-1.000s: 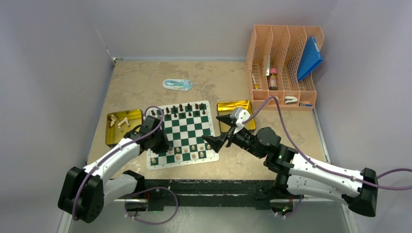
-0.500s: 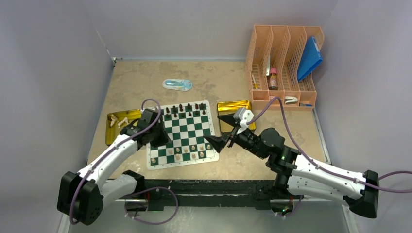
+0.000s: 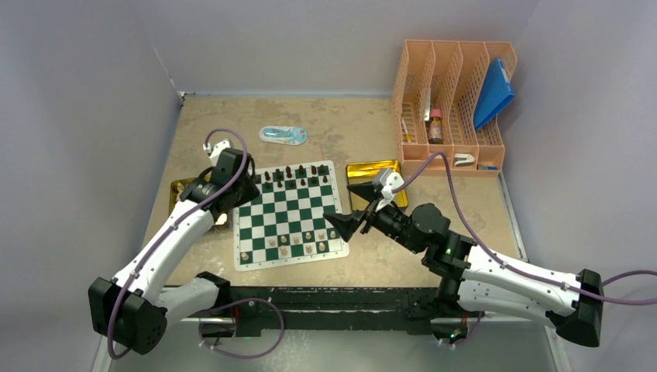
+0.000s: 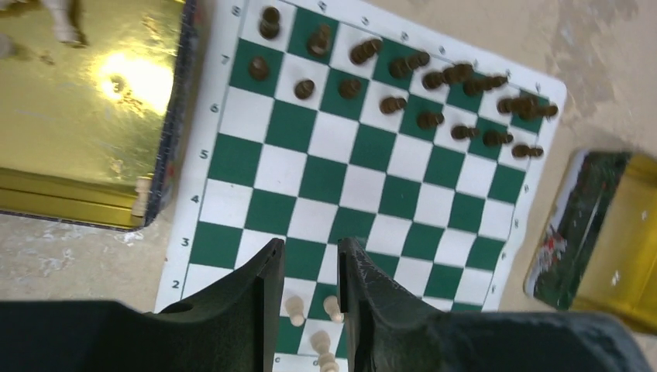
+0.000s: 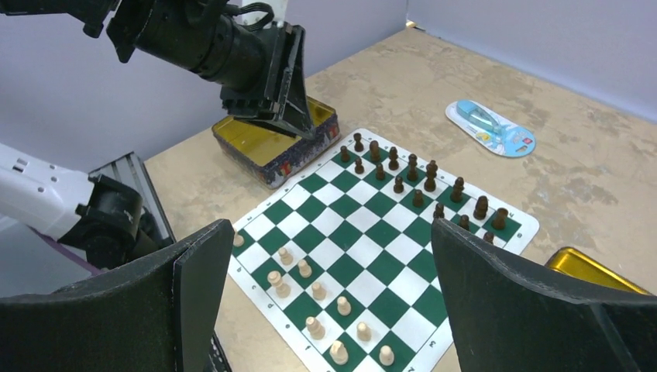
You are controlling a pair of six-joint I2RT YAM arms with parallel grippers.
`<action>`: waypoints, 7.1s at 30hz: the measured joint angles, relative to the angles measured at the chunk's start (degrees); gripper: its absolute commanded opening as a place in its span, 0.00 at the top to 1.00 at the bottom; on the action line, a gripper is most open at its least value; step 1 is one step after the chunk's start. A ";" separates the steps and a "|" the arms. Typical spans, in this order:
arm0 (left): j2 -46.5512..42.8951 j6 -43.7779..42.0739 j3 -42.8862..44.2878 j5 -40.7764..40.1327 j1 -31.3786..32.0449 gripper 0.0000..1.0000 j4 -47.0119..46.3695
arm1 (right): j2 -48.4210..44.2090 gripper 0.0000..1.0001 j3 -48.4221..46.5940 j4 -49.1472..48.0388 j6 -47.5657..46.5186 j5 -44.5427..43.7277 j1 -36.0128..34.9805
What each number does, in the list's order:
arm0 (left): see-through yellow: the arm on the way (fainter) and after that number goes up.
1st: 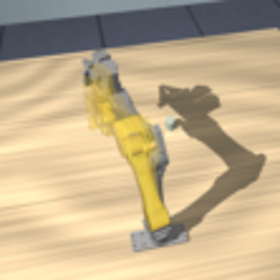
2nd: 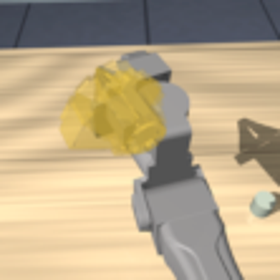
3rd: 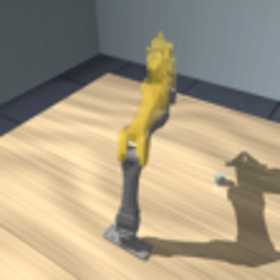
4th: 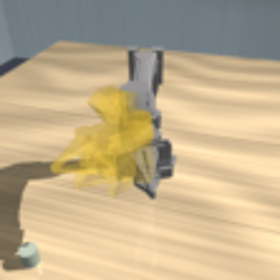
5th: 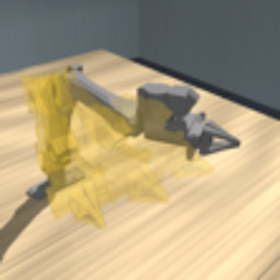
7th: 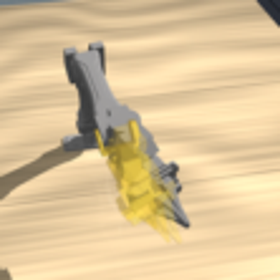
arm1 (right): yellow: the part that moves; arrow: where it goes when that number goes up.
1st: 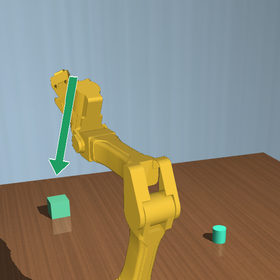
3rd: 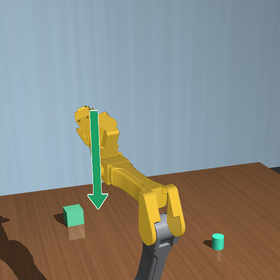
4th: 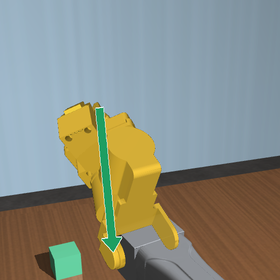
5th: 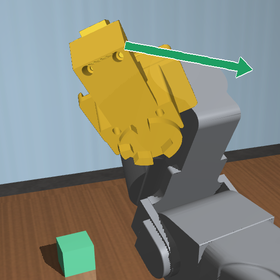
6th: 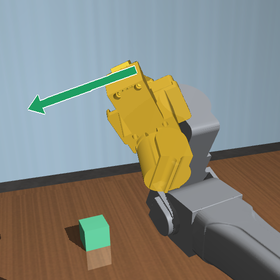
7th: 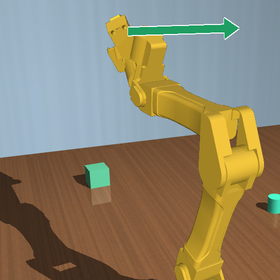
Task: Set up the chess pieces on the board
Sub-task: Pick up the chess piece from the storage box, then place the chess piece on the chessboard.
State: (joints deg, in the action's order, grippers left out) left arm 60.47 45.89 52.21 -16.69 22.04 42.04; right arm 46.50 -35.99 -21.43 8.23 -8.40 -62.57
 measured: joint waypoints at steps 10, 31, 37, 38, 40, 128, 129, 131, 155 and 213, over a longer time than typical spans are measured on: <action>5.40 -2.60 3.85 -2.47 -16.92 0.78 -0.61 | 1.03 0.01 -0.17 -2.93 5.92 -2.45 0.00; 30.36 -19.58 3.85 9.18 -37.77 0.73 -14.82 | 7.48 0.01 -3.10 -4.98 5.68 -1.88 0.00; 31.10 -20.48 3.85 10.14 -38.62 0.71 -15.10 | 8.31 0.01 -3.78 -6.23 5.68 -0.87 0.00; 31.17 -20.63 3.85 10.14 -38.64 0.70 -15.15 | 8.33 0.01 -3.78 -6.43 5.68 -0.83 0.00; 31.52 -21.09 3.85 9.99 -38.64 0.69 -15.34 | 8.48 0.01 -3.87 -6.86 5.68 -0.83 0.00; -4.46 -22.67 0.50 78.05 -19.85 1.00 -8.55 | 14.64 0.39 -6.82 0.74 -50.82 24.22 2.99; -4.46 -22.97 0.72 78.47 -19.02 1.00 -6.64 | 15.10 0.39 -6.82 1.57 -52.74 24.59 2.99; -4.46 -23.67 0.79 79.45 -17.42 1.00 -3.50 | 15.85 0.39 -6.84 2.86 -55.93 25.44 2.99; -0.31 -28.48 1.22 82.75 -8.09 1.00 6.19 | 23.96 0.57 -11.69 7.50 -74.95 27.39 -4.11; -0.02 -27.93 16.33 64.63 -6.01 0.67 8.66 | 26.40 0.99 -4.13 -22.69 7.52 3.82 -3.67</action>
State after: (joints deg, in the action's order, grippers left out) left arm 60.45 17.96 68.53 47.94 16.03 50.70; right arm 72.90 -40.12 -44.12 15.75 -4.58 -66.24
